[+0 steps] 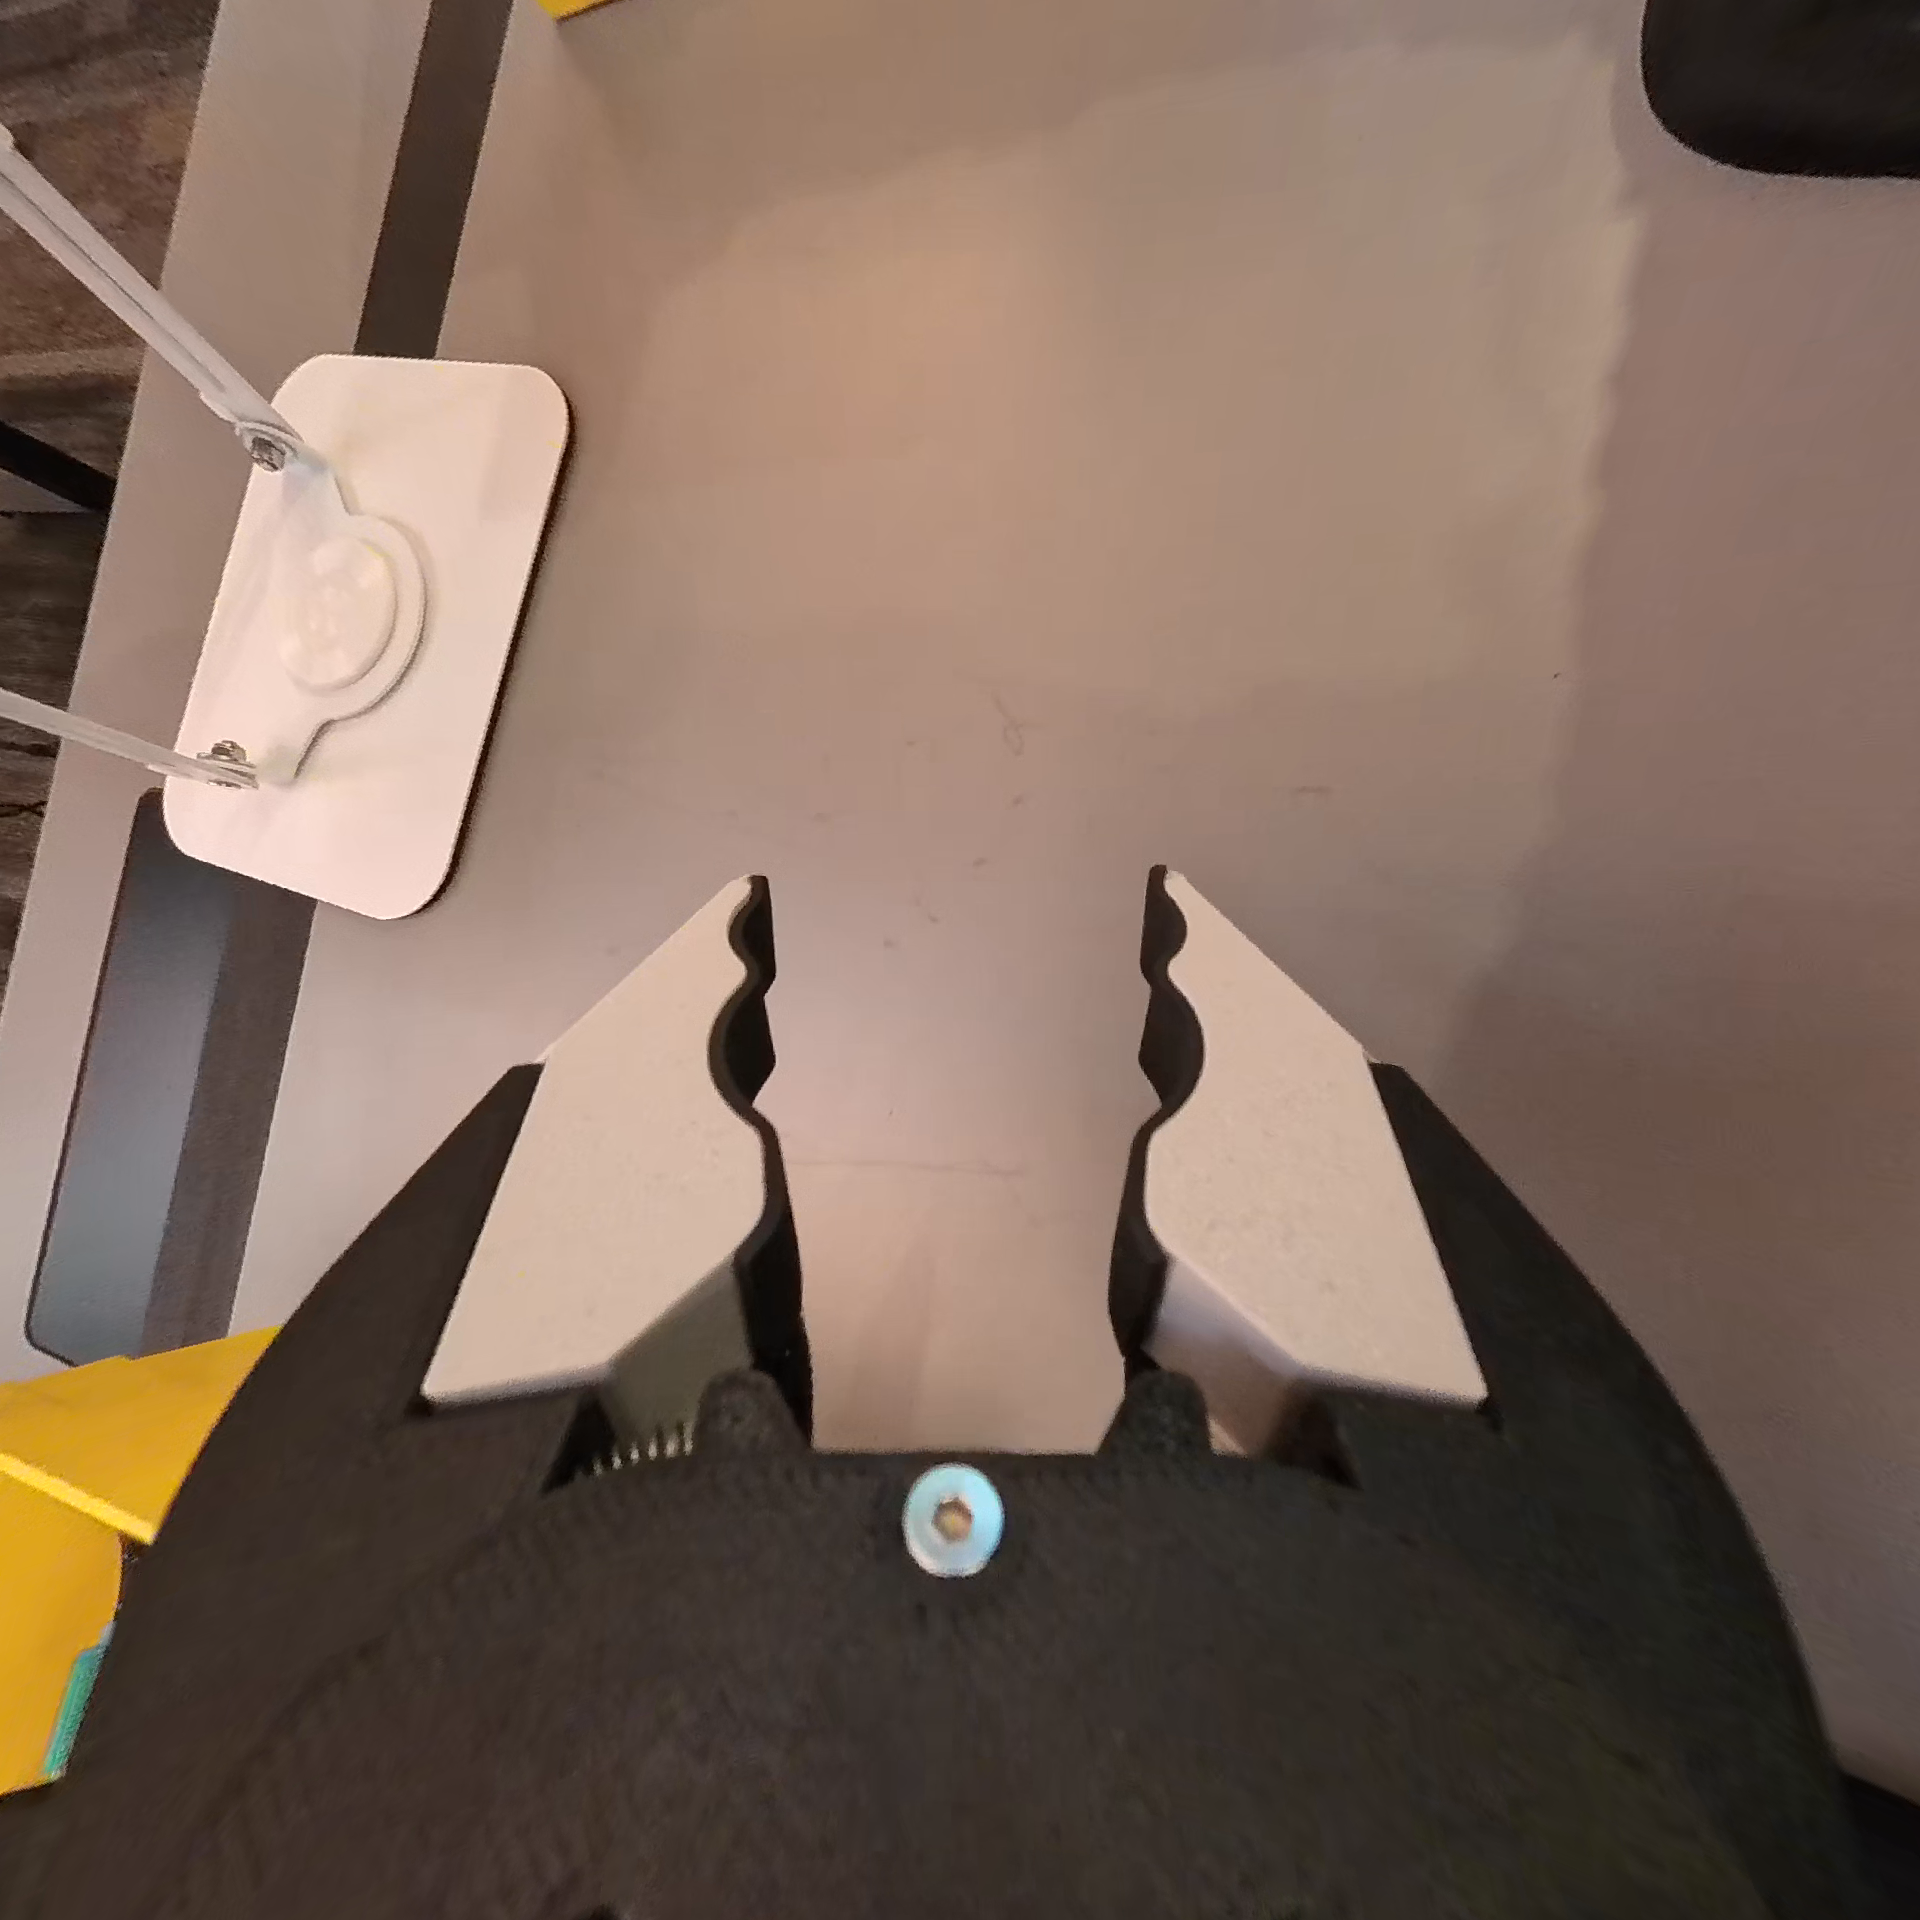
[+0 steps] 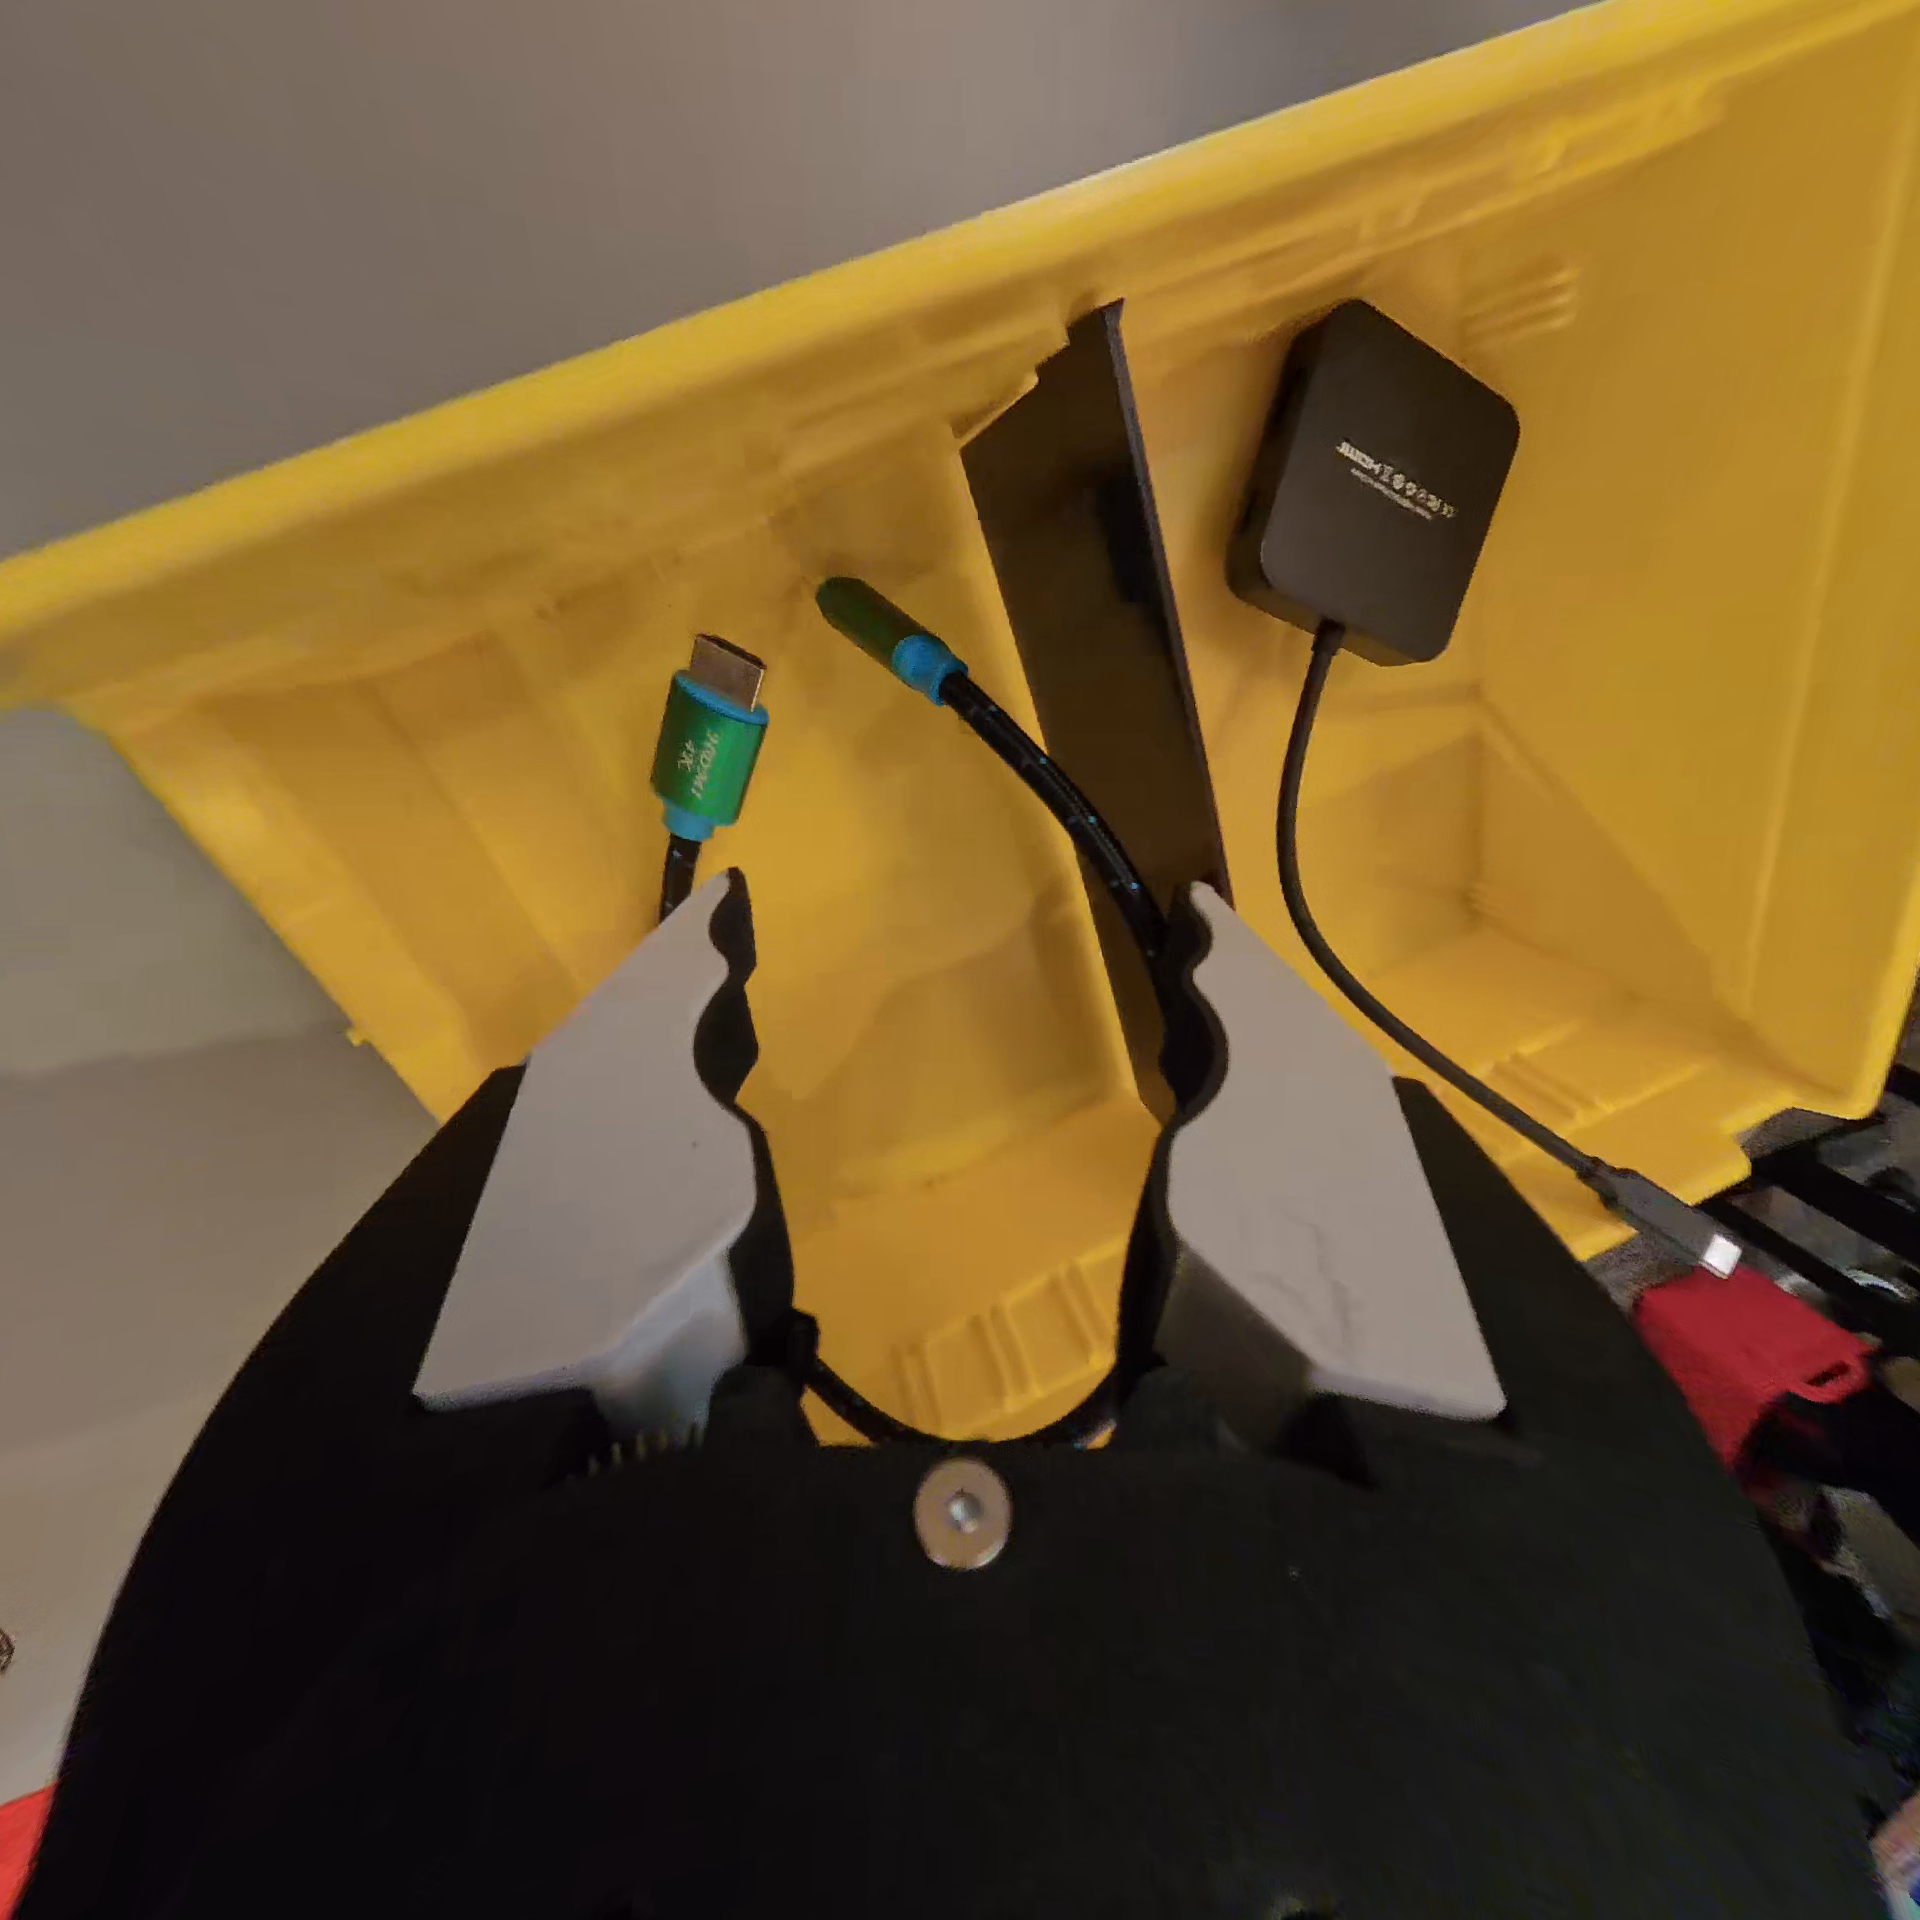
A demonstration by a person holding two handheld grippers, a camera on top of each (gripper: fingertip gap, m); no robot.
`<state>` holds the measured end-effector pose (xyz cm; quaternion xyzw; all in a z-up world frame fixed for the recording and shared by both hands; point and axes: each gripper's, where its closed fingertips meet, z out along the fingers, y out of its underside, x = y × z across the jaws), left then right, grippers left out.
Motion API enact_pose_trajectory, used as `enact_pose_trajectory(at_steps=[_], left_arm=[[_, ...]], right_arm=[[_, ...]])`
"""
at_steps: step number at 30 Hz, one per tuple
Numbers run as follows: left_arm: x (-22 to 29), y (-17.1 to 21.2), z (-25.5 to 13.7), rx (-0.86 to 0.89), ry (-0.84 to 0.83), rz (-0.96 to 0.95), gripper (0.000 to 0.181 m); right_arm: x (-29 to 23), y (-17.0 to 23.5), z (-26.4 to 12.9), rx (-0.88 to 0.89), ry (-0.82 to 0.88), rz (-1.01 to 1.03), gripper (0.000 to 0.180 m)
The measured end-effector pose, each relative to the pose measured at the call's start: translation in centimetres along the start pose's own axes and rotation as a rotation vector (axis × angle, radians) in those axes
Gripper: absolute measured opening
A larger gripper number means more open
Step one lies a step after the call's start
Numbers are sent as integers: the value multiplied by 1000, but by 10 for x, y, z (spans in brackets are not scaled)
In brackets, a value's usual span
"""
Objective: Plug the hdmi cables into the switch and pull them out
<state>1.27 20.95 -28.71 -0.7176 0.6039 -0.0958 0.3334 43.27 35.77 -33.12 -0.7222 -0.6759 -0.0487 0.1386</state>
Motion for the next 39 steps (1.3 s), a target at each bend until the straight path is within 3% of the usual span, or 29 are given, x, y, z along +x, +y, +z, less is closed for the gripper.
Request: enact_pose_trajectory(at_steps=[10, 14, 18, 23, 27, 39], left_arm=[[0, 2, 1, -1, 8, 1, 69], [-1, 2, -1, -2, 2, 1, 69], [-2, 2, -2, -3, -3, 4, 69], [-4, 0, -6, 2, -12, 6, 69], [-4, -2, -10, 9, -21, 8, 69], [-8, 30, -43, -18, -118, -36, 62]], right_arm=[[15, 8, -37, 114, 69, 131, 83], [24, 36, -52, 78, 160, 217, 77], [42, 99, -66, -9, 339, 473, 67], [17, 147, -45, 55, 291, 753, 56], [5, 134, -39, 257, 190, 879, 8], [-32, 116, -46, 262, 367, 1114, 5]])
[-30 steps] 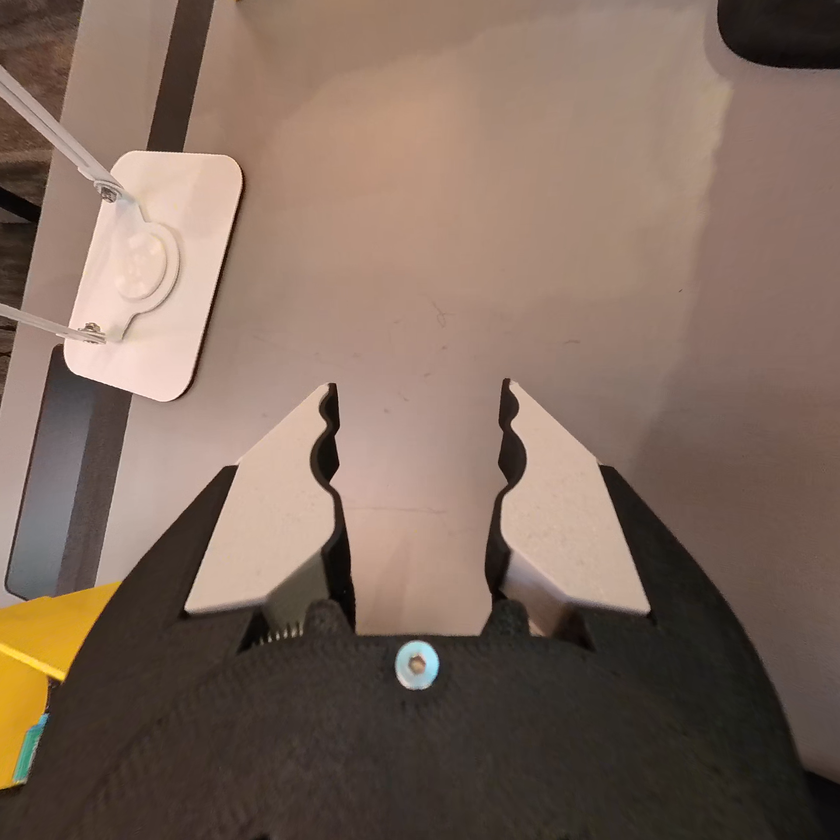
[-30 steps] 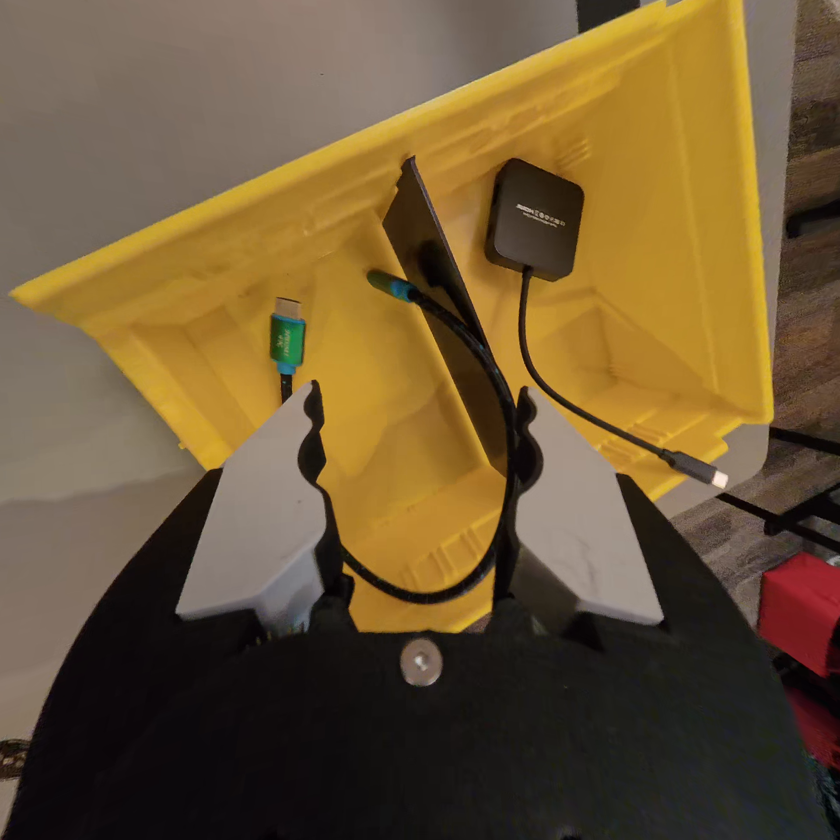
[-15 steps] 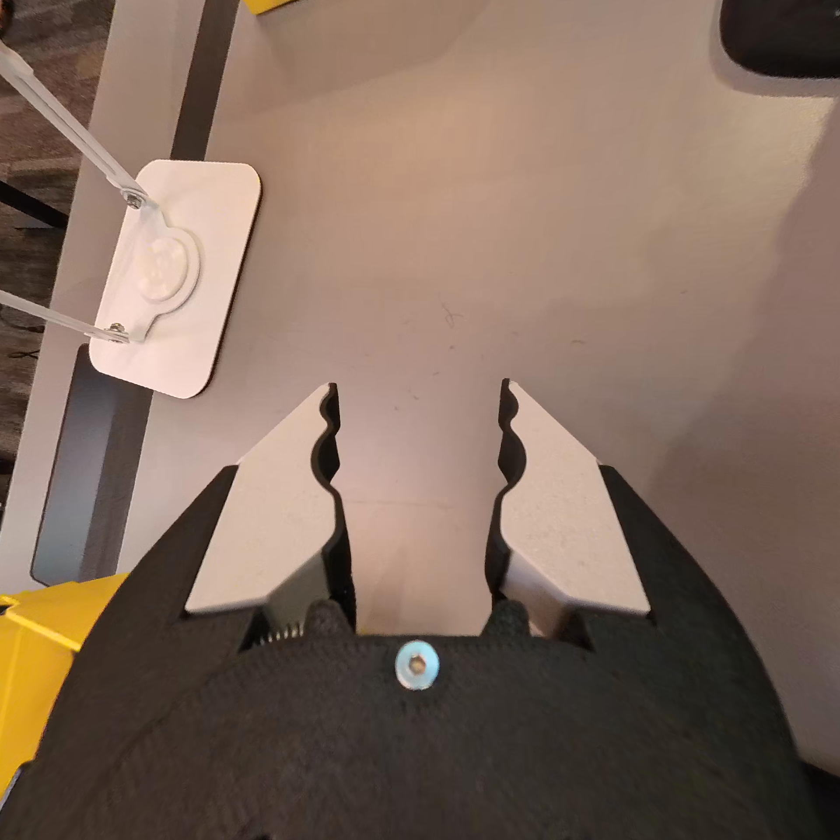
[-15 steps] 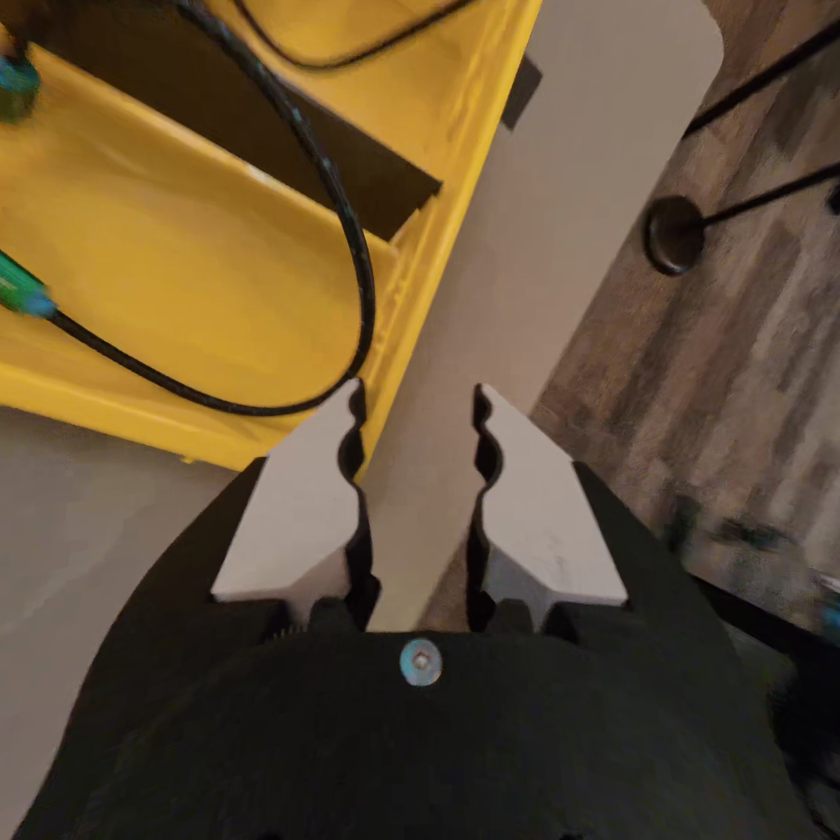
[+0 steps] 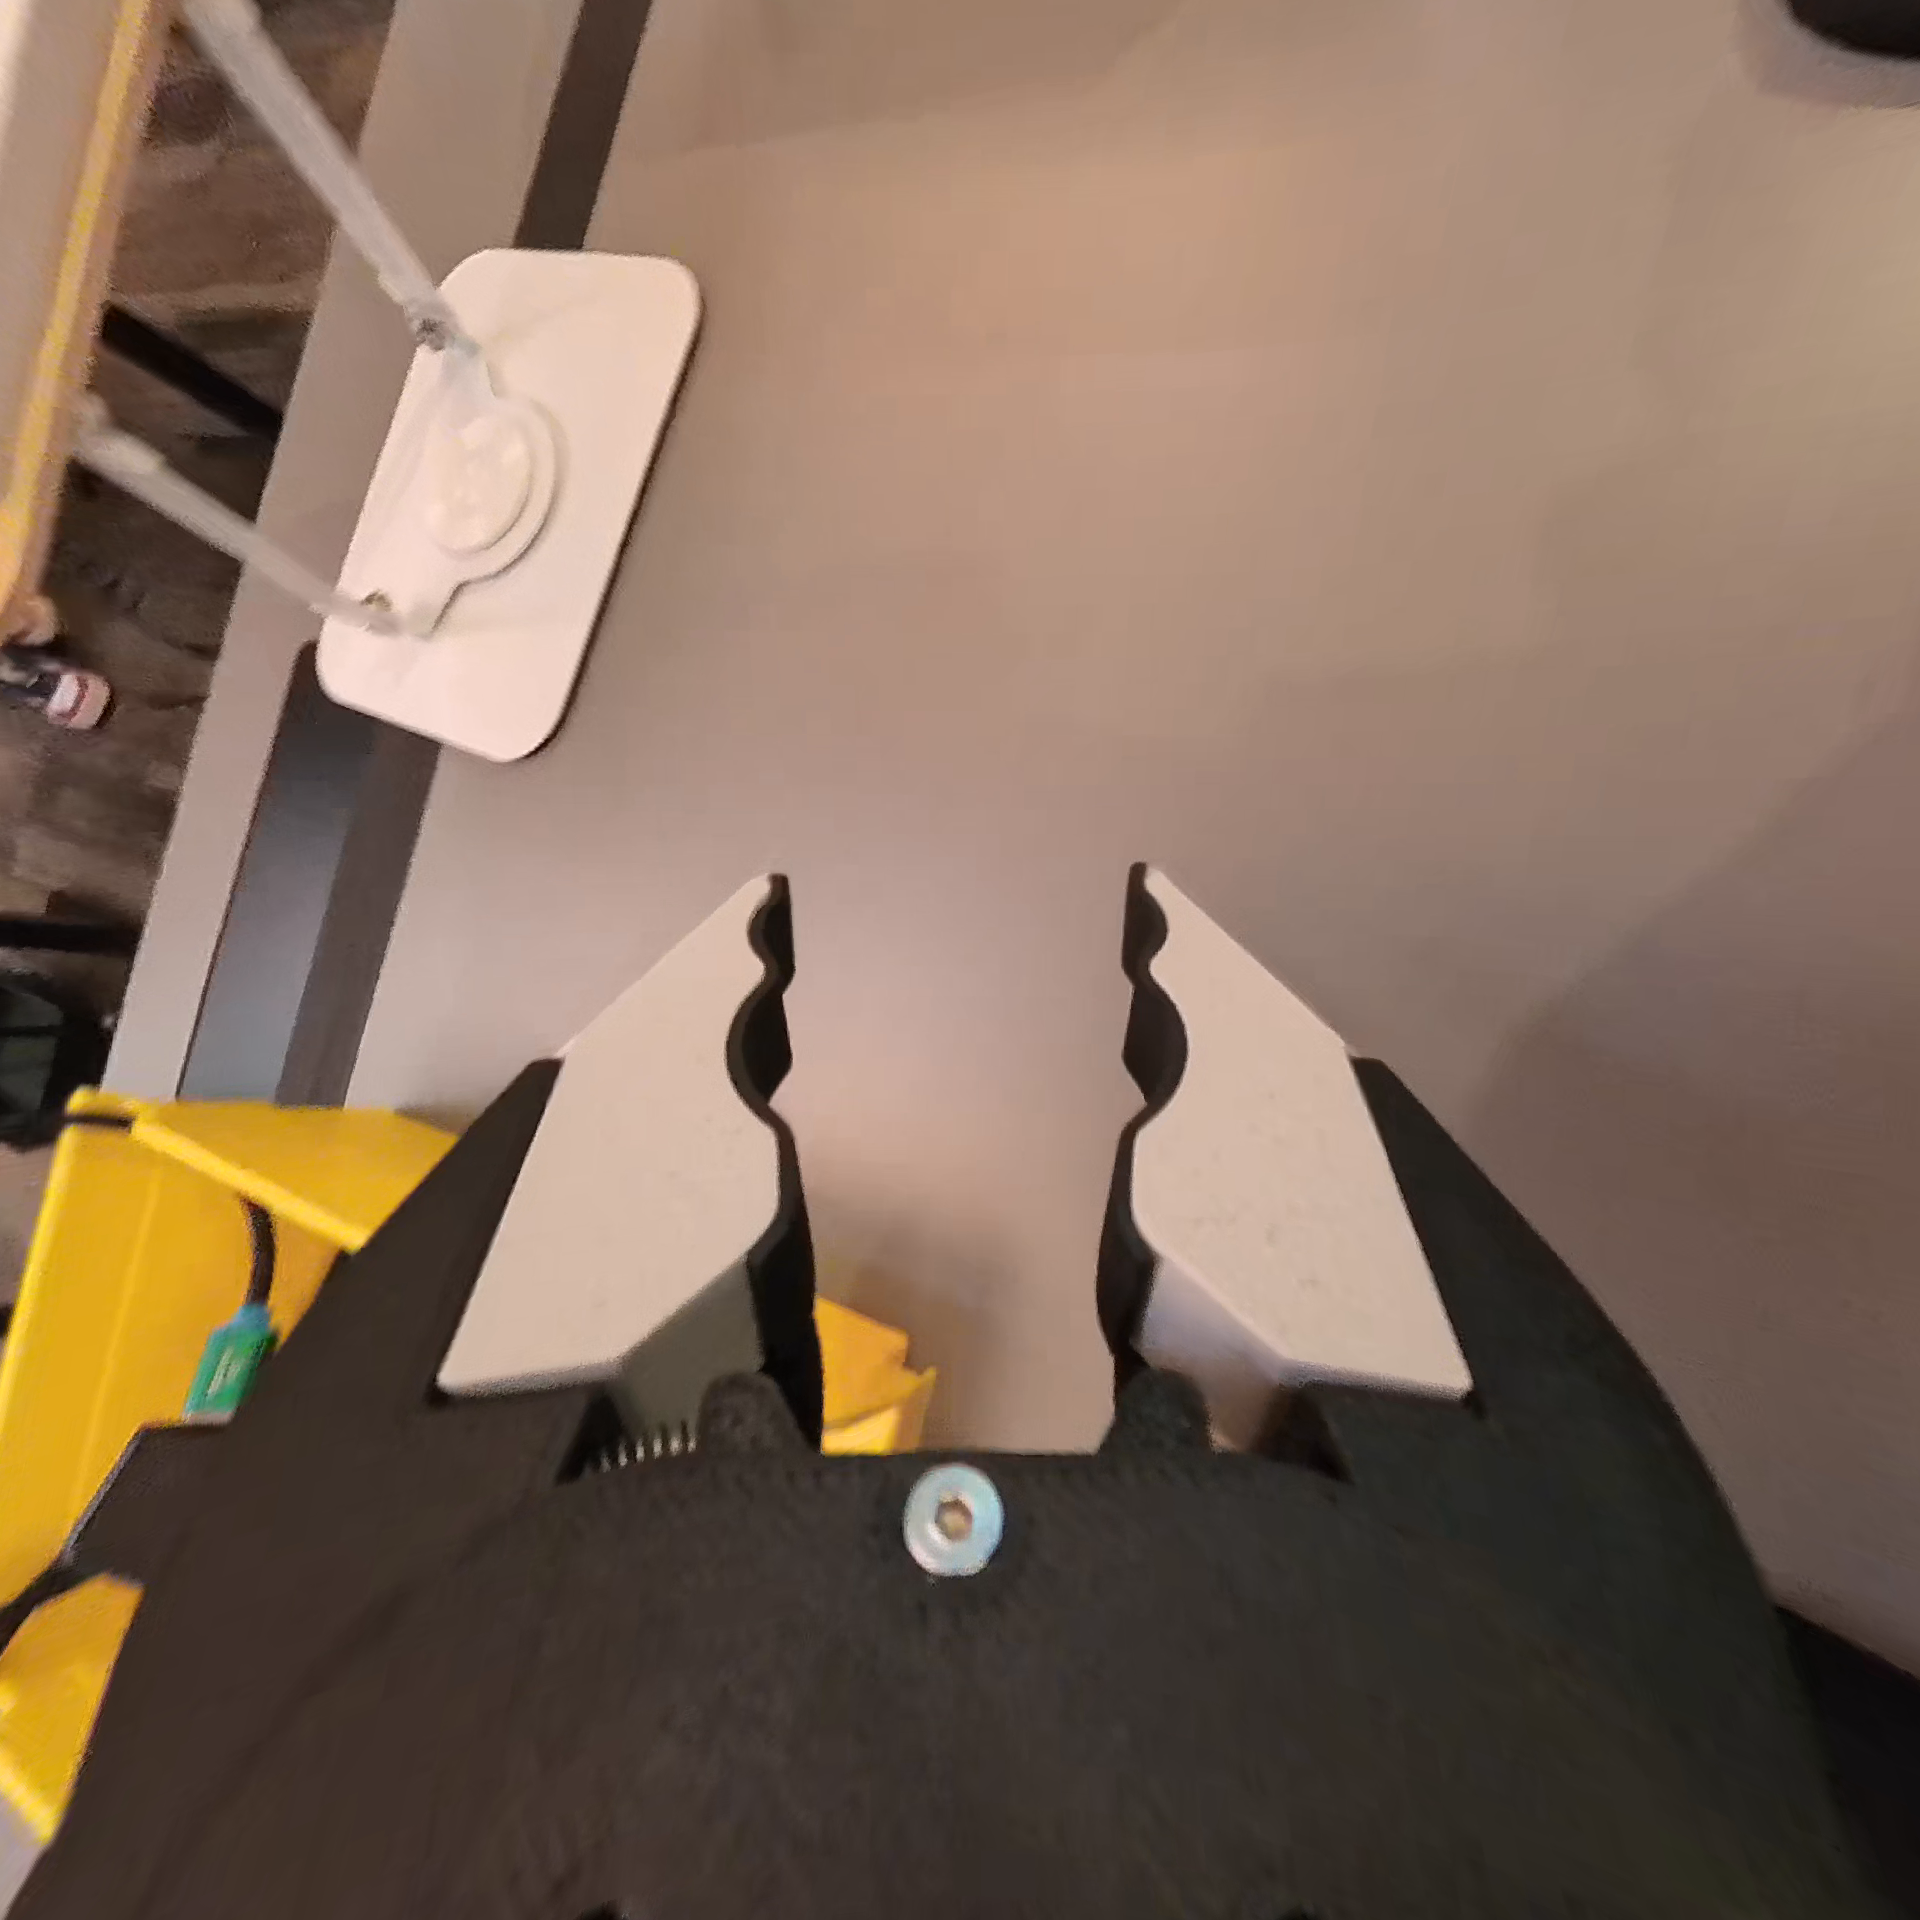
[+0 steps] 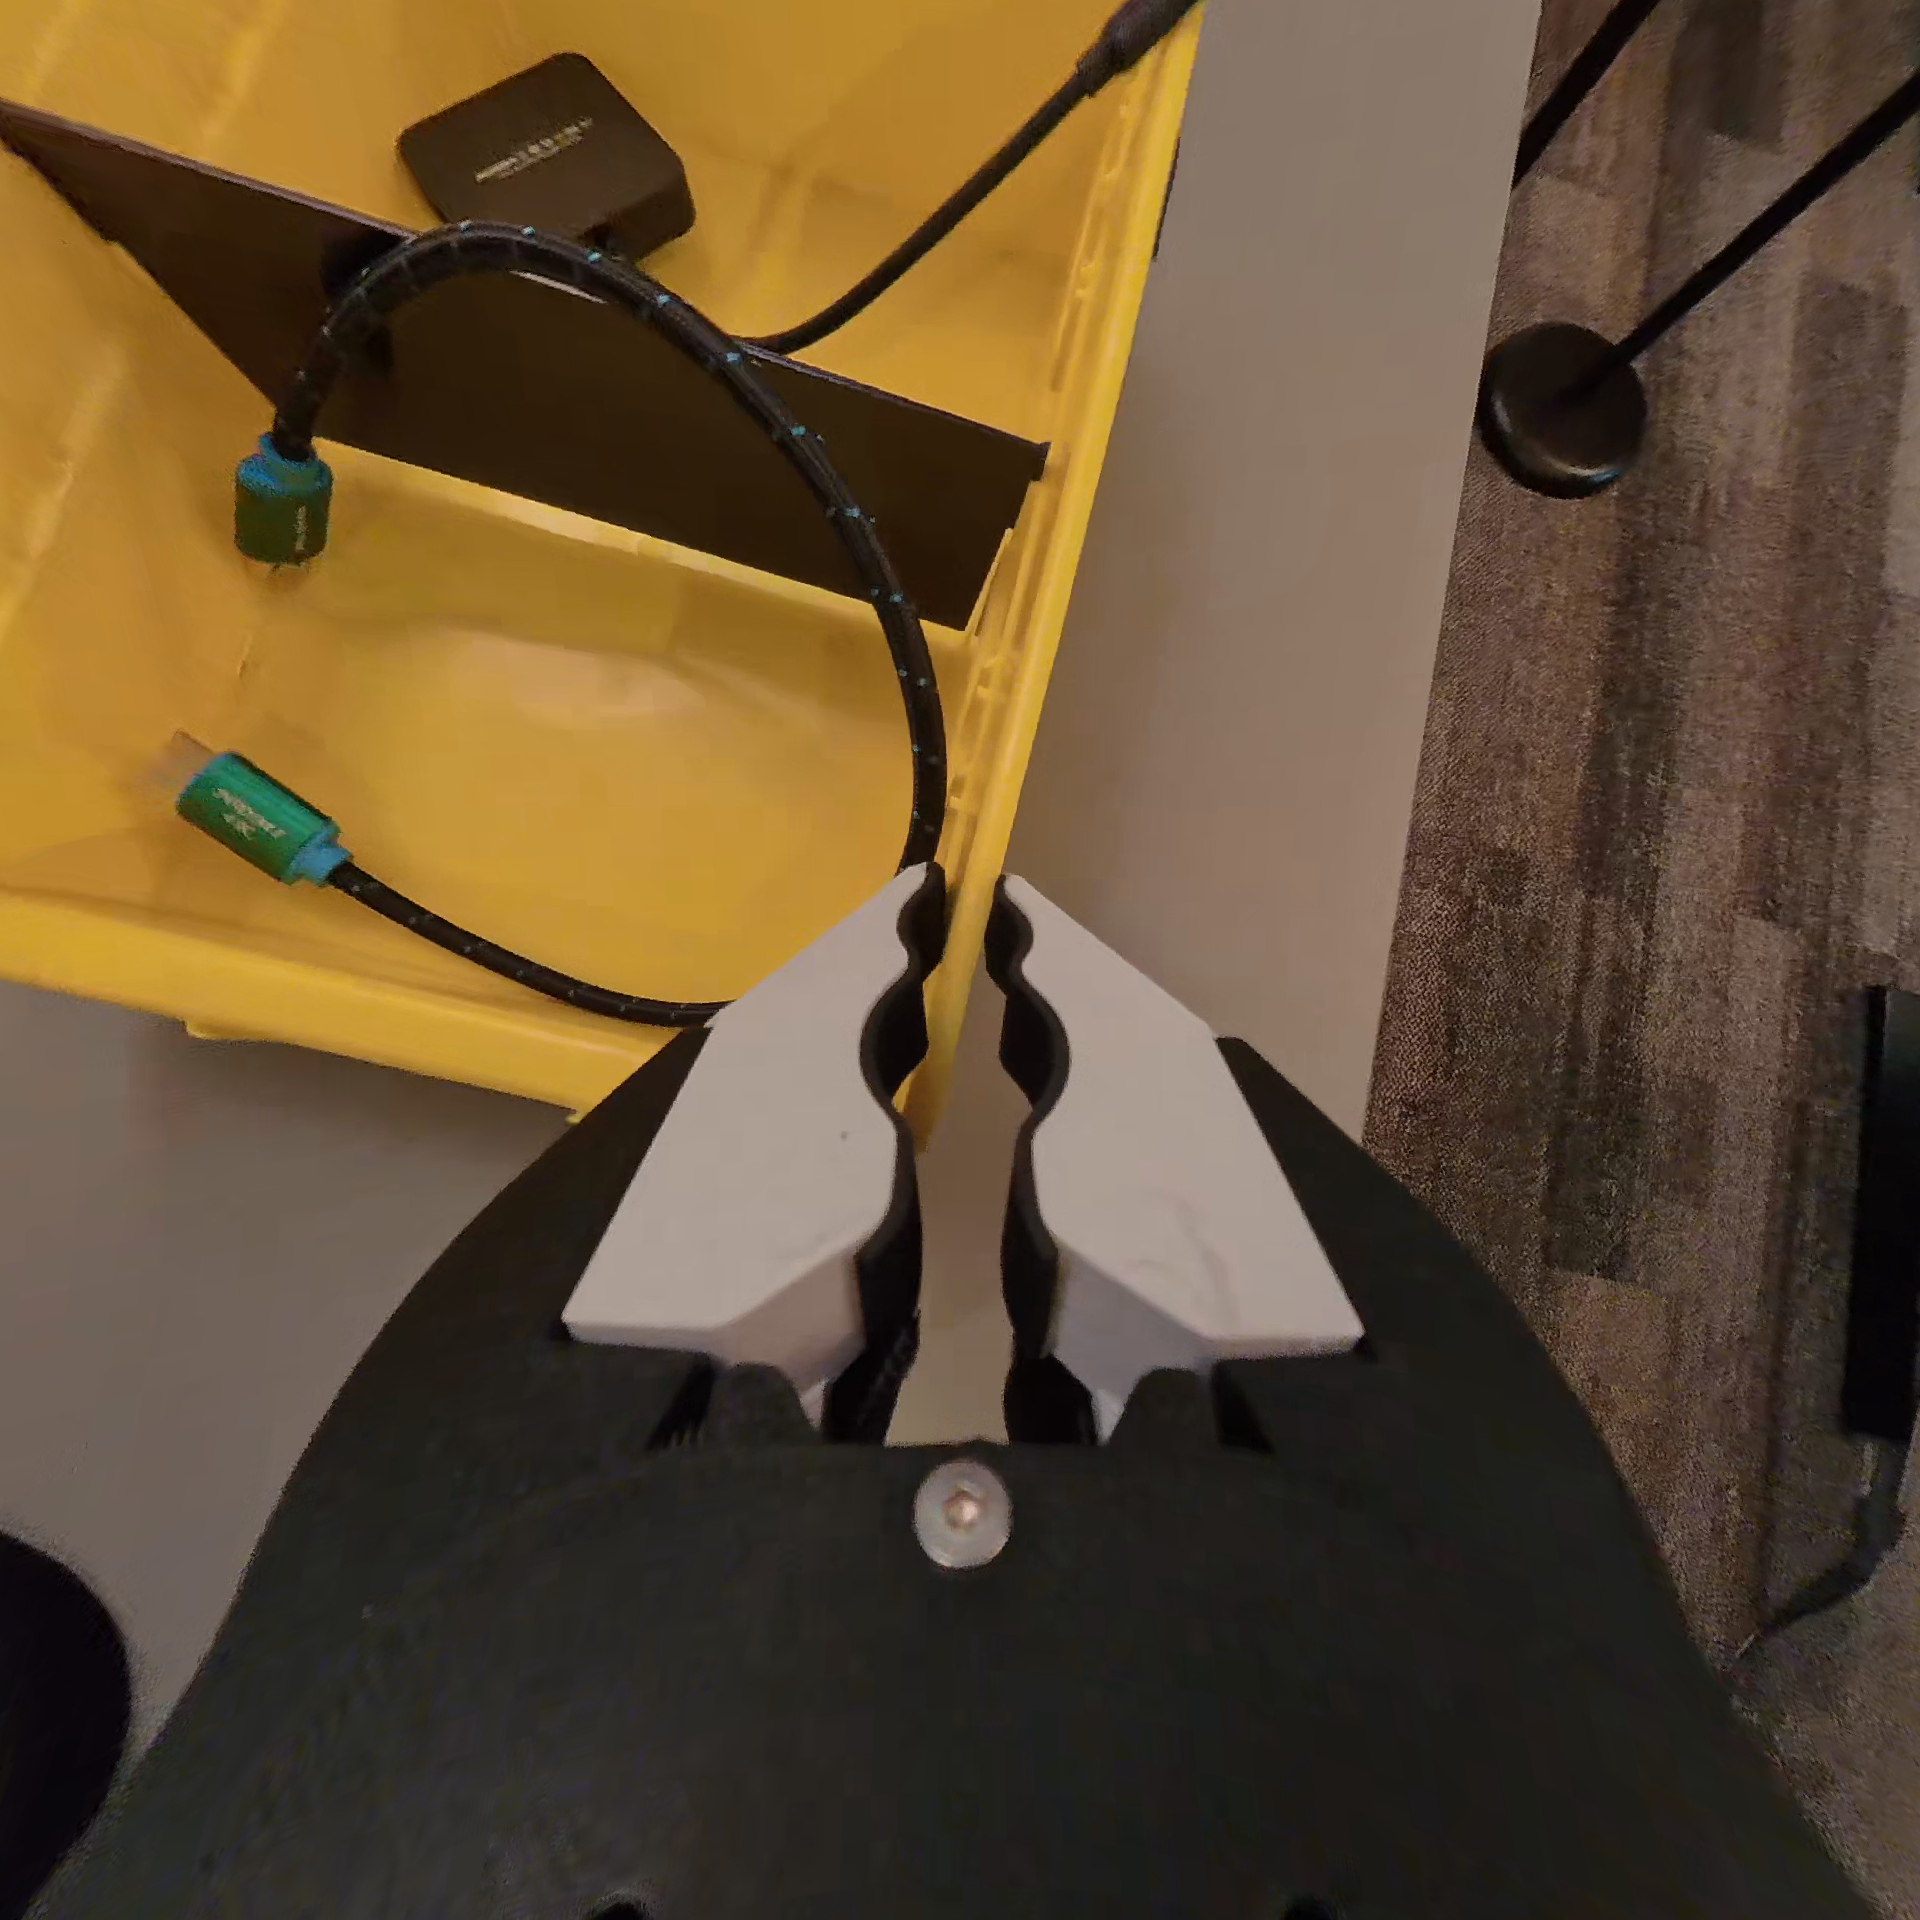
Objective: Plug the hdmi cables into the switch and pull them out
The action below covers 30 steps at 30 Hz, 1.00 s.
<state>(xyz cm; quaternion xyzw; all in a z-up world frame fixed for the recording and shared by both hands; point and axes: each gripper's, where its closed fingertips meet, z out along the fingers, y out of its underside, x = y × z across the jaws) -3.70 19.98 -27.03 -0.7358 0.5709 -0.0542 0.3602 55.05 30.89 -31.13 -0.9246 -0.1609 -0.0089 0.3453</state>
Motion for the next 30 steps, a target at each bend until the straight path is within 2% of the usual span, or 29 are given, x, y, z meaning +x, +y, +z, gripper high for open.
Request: enact_pose_trajectory(at_steps=[4, 5, 6, 7, 11, 14, 16, 20, 23, 26, 30], left_arm=[[-39, 33, -25, -52, -137, -45, 55], [-52, 47, -32, -100, -183, -33, 55], [-67, 63, -38, -153, -228, -20, 56], [-82, 78, -44, -194, -264, -24, 56], [-139, 130, -63, -320, -355, -53, 61], [-179, 167, -67, -400, -370, -105, 67], [-200, 182, -64, -403, -352, -167, 71], [-233, 189, -46, -355, -284, -276, 73], [-247, 208, -30, -476, -211, -273, 89], [-248, 224, -13, -588, -109, -233, 89], [-241, 237, 4, -675, 55, -253, 82]], right_arm=[[-18, 5, -7, 27, 38, -8, 9], [-19, 7, -6, 17, 48, -12, 22], [-17, 8, -7, 8, 70, -13, 43], [-15, 5, -11, 24, 97, -23, 51], [-16, -13, -35, 95, 171, -83, 52], [-28, -21, -43, 126, 147, -123, 50], [-35, -24, -46, 149, 133, -132, 48], [-41, -33, -55, 195, 150, -159, 44], [-47, -38, -56, 203, 146, -186, 43], [-50, -42, -57, 214, 148, -212, 41], [-55, -44, -56, 218, 137, -225, 40]])
